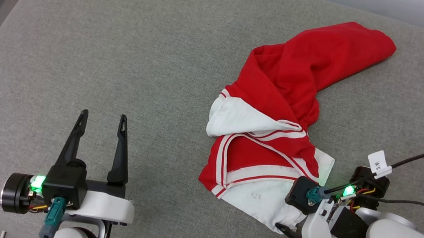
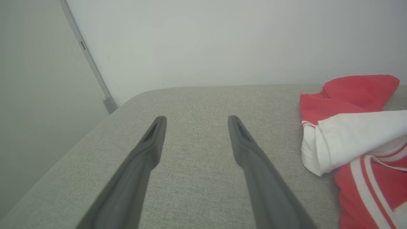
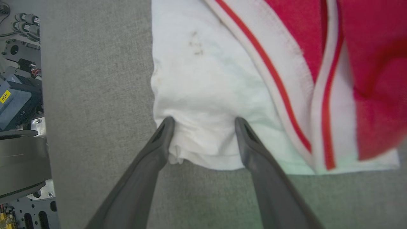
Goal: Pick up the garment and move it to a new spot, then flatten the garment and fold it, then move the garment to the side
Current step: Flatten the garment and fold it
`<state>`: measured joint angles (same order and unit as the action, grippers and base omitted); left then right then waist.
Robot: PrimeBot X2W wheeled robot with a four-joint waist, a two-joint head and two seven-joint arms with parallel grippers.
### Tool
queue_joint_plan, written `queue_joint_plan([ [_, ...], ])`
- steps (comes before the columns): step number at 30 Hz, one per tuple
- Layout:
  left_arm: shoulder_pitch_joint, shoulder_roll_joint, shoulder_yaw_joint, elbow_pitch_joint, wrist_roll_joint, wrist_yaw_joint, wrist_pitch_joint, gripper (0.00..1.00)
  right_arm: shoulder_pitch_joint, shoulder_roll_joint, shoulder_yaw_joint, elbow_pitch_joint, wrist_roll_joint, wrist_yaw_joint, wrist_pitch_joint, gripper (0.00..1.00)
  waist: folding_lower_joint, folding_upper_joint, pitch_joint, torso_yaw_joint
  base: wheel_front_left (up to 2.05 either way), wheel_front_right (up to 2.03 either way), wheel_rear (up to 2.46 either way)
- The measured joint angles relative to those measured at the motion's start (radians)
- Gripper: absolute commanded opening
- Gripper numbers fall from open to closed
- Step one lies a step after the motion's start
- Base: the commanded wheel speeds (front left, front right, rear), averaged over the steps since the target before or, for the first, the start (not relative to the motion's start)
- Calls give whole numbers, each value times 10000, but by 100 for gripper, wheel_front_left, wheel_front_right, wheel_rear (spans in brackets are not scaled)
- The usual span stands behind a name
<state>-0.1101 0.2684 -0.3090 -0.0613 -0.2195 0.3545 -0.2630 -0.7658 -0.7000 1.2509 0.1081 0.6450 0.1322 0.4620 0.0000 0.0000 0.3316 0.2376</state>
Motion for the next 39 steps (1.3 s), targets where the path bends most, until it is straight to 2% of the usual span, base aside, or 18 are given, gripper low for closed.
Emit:
queue_joint_plan([
  [1, 0, -63, 61, 27, 69, -69, 0, 100, -20, 19, 21, 63, 0, 0, -56, 84, 0, 0, 31, 15, 0, 0, 0],
  [2, 0, -136, 167, 50, 130, -138, 0, 100, -40, 44, 40, 140, 10, 2, -148, 0, 0, 0, 49, 15, 0, 0, 0],
  [11, 81, -545, 736, 234, 602, -623, 0, 100, -349, 272, 174, 669, 92, -4, -1193, 0, 1, 0, -227, -279, 0, 0, 0],
  [15, 286, -593, 953, 272, 759, -752, 0, 100, -360, 209, -144, 591, 0, -6, -1707, 0, 1, 0, -504, -451, 0, 0, 0],
  [21, 721, -617, 1248, 295, 934, -907, 0, 100, 20, -219, -1300, -98, -117, -6, -2151, 0, 0, 0, -1039, -798, 0, 0, 0],
  [29, 1118, -681, 1480, 326, 1035, -1085, 0, 100, 2096, -1131, -3283, -656, -23, -6, -1825, 0, 0, 0, -1667, -1406, 0, 0, 0],
  [32, 1238, -713, 1565, 322, 1055, -1141, 0, 100, 2887, -1375, -4192, -476, -23, -6, -1799, 0, 0, 0, -1774, -1608, 0, 0, 0],
  [39, 1270, -798, 1707, 366, 1137, -1260, 0, 100, 4498, -1421, -5986, 646, -13, -6, -1847, 0, 0, 0, -1829, -1869, 0, 0, 0],
])
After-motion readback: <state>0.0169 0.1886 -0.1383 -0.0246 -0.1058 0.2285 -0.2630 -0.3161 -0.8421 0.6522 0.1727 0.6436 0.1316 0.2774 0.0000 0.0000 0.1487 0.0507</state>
